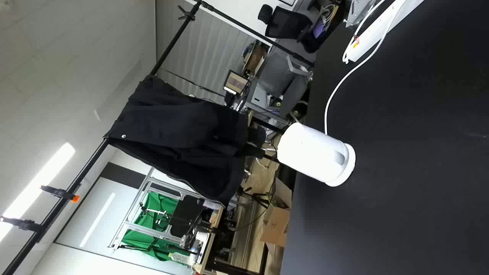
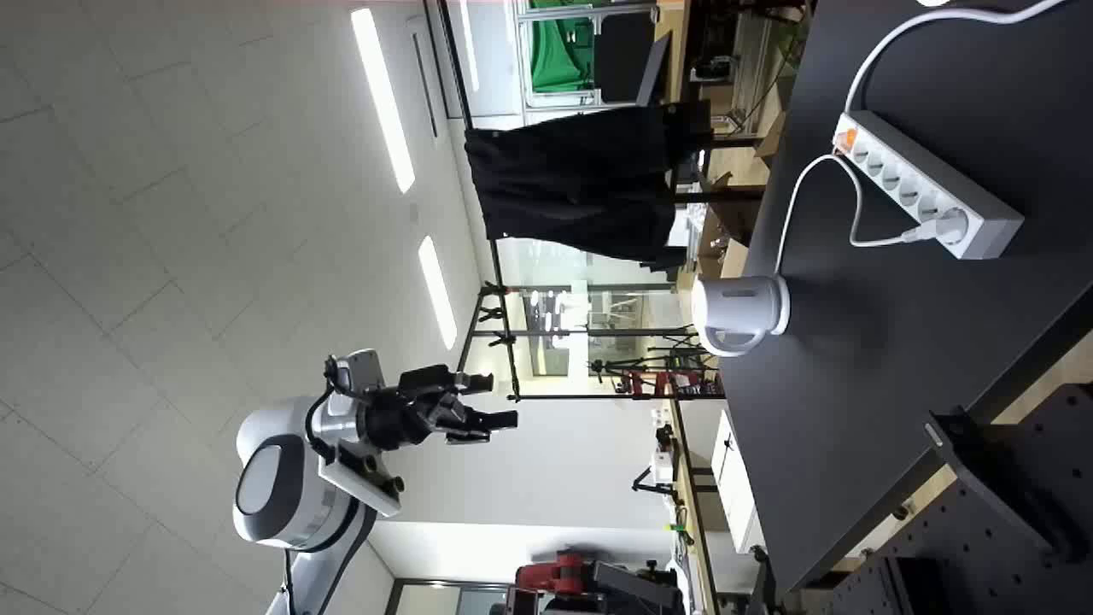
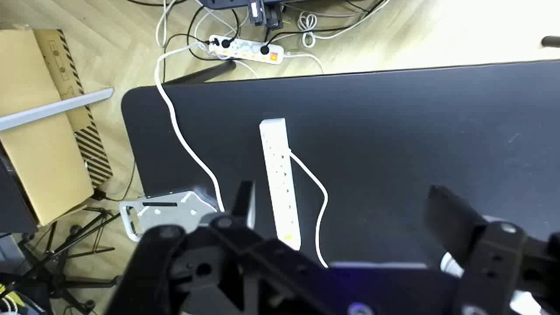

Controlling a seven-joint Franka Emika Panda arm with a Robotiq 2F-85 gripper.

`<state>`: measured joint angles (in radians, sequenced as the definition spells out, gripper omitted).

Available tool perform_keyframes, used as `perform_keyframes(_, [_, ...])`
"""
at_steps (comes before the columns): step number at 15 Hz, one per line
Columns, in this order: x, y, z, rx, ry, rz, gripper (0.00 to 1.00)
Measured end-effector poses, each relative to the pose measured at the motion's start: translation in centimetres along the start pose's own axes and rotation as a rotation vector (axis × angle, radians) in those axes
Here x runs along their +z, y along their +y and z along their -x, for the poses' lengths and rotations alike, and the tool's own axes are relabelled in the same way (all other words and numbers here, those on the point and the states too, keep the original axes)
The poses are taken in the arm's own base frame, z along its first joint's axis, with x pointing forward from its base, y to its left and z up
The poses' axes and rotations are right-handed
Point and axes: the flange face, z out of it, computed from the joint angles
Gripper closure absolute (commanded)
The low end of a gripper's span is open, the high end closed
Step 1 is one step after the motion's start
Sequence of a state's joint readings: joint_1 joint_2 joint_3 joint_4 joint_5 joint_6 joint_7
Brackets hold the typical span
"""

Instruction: Press the power off button on the extension cord.

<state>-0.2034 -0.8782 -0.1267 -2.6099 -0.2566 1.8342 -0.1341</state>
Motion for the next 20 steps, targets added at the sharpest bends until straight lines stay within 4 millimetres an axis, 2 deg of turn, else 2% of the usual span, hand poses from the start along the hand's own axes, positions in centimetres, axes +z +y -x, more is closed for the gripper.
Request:
perform_keyframes(13, [0.1,0.1,-0.3,-0.001,0.014,0.000,0.00])
perform_keyframes(16, [1.0,0.8,-2.4,0.005,0.079,-0.002,0.00])
perform_keyframes(20, [4.2,1.5,-6.8,0.008,0.161,0.000,0.00])
